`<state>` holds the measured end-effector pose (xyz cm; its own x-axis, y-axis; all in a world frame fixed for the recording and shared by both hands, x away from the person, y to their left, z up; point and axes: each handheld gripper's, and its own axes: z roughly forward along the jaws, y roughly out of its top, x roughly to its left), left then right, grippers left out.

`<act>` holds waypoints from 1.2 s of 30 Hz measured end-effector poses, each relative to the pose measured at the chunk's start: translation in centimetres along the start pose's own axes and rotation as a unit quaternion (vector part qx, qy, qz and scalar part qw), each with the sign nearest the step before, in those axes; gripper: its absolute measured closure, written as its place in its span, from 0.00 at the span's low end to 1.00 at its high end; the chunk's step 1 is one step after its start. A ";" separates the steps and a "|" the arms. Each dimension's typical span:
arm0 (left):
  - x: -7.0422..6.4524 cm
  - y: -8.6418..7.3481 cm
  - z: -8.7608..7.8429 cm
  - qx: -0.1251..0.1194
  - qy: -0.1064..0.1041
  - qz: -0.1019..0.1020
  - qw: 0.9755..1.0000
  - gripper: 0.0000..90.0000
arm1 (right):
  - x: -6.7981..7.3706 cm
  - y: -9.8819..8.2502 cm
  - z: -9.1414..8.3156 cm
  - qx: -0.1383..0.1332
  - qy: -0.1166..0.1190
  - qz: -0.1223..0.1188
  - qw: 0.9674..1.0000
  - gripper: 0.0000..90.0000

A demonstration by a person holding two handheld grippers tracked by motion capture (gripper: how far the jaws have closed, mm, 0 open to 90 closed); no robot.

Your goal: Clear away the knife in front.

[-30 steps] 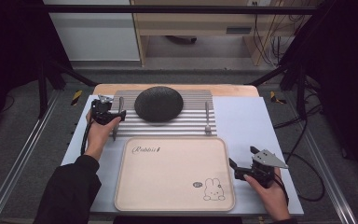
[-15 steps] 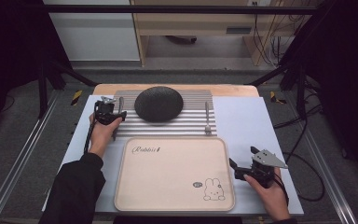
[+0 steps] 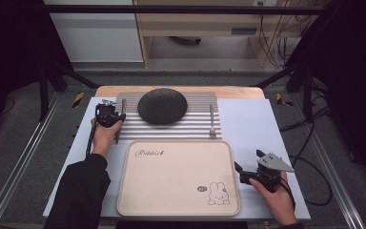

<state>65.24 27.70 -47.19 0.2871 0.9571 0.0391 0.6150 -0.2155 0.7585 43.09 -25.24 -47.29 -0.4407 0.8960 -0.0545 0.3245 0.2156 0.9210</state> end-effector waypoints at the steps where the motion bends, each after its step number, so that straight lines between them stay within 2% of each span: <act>1: -0.1 0.0 0.1 0.003 0.002 0.005 1.000 0.71 | 0.0 0.0 0.0 0.001 0.000 0.000 1.000 0.07; 4: 0.0 0.0 0.4 0.003 0.001 -0.008 1.000 0.74 | -0.1 -0.1 0.1 0.001 -0.001 -0.001 1.000 0.07; 7: 0.0 0.0 0.5 0.003 0.015 -0.003 1.000 0.77 | -0.1 -0.1 0.1 0.001 -0.002 0.000 1.000 0.07; 10: 0.0 -0.2 0.7 0.003 0.006 -0.011 1.000 0.83 | -0.1 -0.1 0.1 0.001 -0.003 0.000 1.000 0.07; 12: 0.0 -0.2 0.8 0.000 0.007 -0.007 1.000 0.83 | -0.1 -0.1 0.0 0.002 -0.003 0.001 1.000 0.07; 19: -0.1 -0.3 1.0 -0.006 0.014 -0.014 1.000 0.84 | -0.2 -0.1 0.1 0.004 -0.004 0.001 1.000 0.07; 23: -0.2 -0.3 1.1 -0.012 0.018 -0.007 1.000 0.85 | -0.2 -0.2 0.1 0.006 -0.004 0.002 1.000 0.07; 30: -0.8 -0.3 1.1 -0.012 0.039 0.013 0.999 0.89 | -0.2 -0.2 0.1 0.008 -0.004 0.003 1.000 0.07; 32: -0.7 -0.3 1.1 -0.013 0.036 0.009 0.999 0.89 | -0.2 -0.2 0.1 0.007 -0.004 -0.001 1.000 0.07; 35: -0.6 -0.5 0.8 -0.017 0.024 -0.013 0.999 0.89 | -0.2 -0.2 0.0 0.006 -0.003 -0.002 1.000 0.07; 36: -0.7 -0.5 0.7 -0.017 0.023 -0.012 1.000 0.89 | -0.2 -0.2 0.0 0.006 -0.004 -0.002 1.000 0.07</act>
<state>65.21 27.06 -48.06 0.2389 0.9698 0.0496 0.5949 -0.1866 0.7818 43.15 -25.40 -47.44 -0.4362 0.8978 -0.0612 0.3330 0.2243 0.9159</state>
